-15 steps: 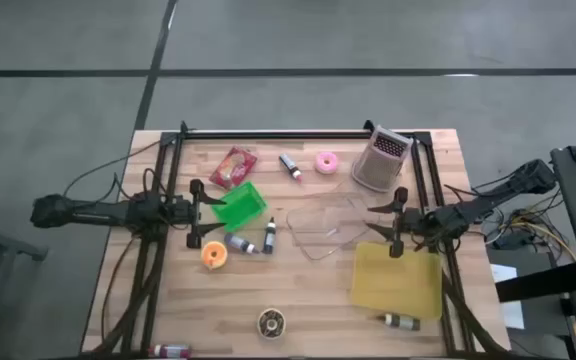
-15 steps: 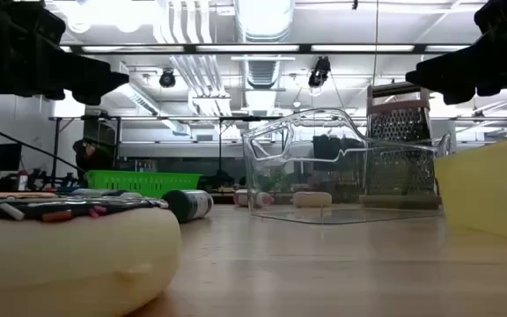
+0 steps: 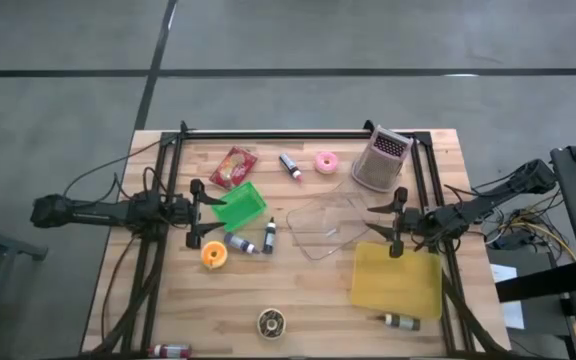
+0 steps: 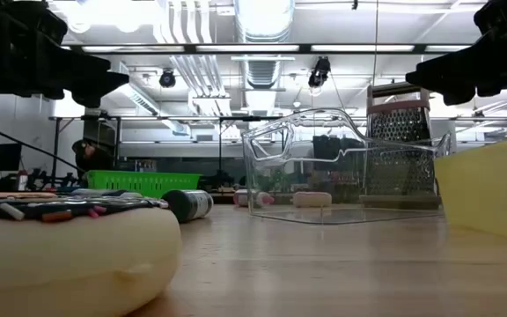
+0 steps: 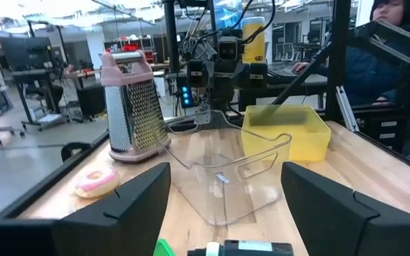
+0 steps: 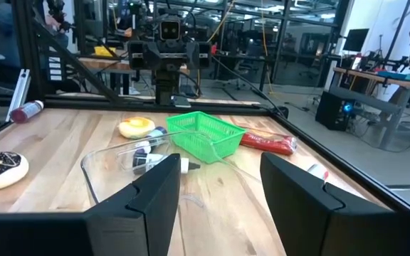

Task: Pick & Place Food Item
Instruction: Put the yellow donut into the green bin

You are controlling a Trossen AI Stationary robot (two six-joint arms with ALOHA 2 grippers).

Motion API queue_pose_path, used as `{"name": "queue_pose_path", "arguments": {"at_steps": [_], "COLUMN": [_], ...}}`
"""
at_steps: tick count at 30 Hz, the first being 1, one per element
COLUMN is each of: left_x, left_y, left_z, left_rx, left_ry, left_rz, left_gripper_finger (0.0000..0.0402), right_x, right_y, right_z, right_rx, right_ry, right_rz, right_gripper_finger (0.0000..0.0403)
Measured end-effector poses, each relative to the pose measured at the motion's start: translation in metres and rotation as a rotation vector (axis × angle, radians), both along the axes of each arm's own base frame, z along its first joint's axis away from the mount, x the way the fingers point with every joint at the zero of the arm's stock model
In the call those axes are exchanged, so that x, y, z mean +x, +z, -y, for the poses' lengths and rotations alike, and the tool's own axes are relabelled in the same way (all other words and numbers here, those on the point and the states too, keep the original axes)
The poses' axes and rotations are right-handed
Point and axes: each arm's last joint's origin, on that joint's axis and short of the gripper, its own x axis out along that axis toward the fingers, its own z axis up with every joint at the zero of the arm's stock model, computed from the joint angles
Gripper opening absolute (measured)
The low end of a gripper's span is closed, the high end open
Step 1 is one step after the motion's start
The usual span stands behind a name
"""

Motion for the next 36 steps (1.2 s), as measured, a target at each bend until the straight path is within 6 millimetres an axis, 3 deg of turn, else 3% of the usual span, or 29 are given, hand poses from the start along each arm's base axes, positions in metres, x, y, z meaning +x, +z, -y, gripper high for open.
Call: {"name": "queue_pose_path", "arguments": {"at_steps": [13,36], "left_x": [0.000,0.006], "left_y": [0.002,-0.012], "left_z": [-0.001,-0.002], "left_rx": [0.012,-0.067], "left_ry": [0.038,0.075], "left_rz": [0.015,-0.138], "left_gripper_finger": [0.0273,0.0272], "right_x": [0.000,0.000], "right_y": [-0.001,-0.004], "right_z": [0.000,0.000], "right_rx": [-0.001,0.032], "right_ry": [0.004,0.006], "right_rz": [-0.011,-0.028], "right_gripper_finger": [0.0192,0.0192]}}
